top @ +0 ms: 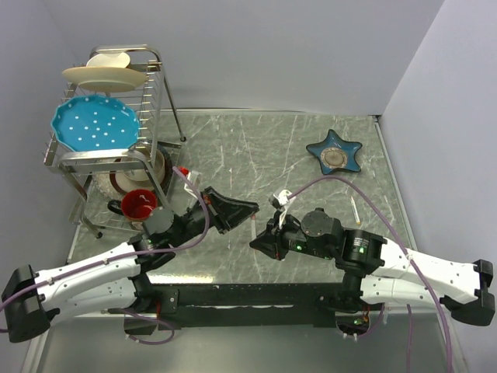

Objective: Insert the pens into the pen caps

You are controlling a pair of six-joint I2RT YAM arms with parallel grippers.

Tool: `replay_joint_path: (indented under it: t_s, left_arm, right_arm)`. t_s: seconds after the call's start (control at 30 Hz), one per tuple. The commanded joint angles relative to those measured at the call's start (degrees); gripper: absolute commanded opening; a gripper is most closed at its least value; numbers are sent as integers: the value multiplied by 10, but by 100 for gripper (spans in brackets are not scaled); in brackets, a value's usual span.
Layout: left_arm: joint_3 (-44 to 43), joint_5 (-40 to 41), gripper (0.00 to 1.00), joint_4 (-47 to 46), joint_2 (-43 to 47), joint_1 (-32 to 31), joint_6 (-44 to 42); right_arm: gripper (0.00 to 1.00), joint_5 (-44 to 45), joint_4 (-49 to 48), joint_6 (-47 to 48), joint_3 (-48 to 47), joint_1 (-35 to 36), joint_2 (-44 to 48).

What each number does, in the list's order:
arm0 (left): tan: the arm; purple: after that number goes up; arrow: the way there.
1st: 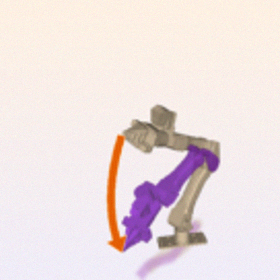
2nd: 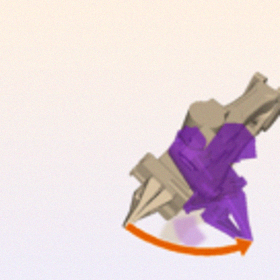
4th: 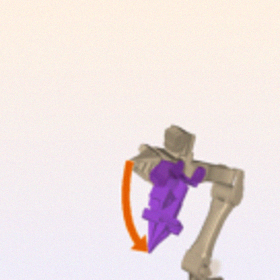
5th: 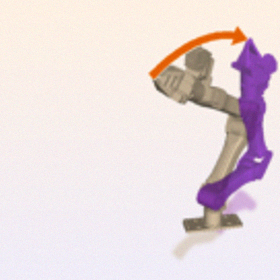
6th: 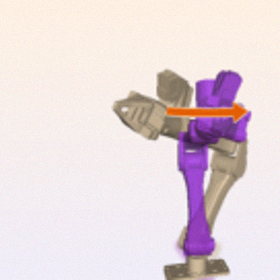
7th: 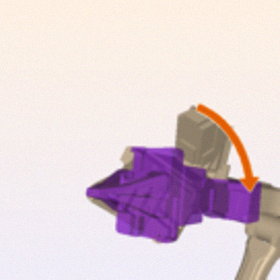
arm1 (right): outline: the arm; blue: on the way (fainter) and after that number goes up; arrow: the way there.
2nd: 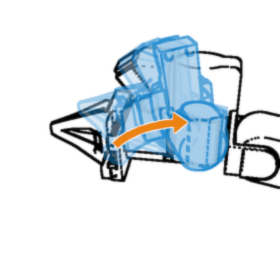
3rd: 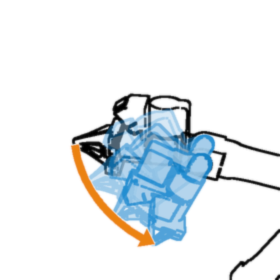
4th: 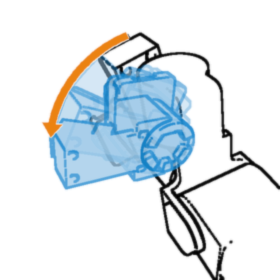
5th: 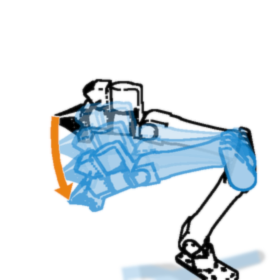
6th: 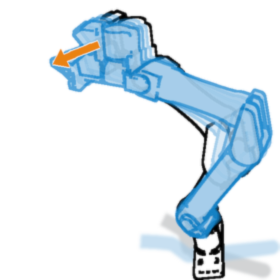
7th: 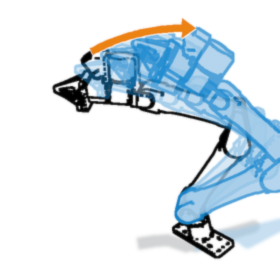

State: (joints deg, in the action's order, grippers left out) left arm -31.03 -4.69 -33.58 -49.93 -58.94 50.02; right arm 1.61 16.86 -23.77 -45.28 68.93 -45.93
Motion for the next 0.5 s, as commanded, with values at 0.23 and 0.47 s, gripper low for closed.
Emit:
replay_joint_path:
  t_s: [0.23, 0.47]
  left_arm:
    - [-54, -32, 1, 388, -44, -101, -18]
    - [-71, 6, 1, 419, -53, -120, -55]
  right_arm:
    - [0, 164, -168, 71, -132, -33, 12]
    - [0, 150, -168, 56, -129, -39, 32]
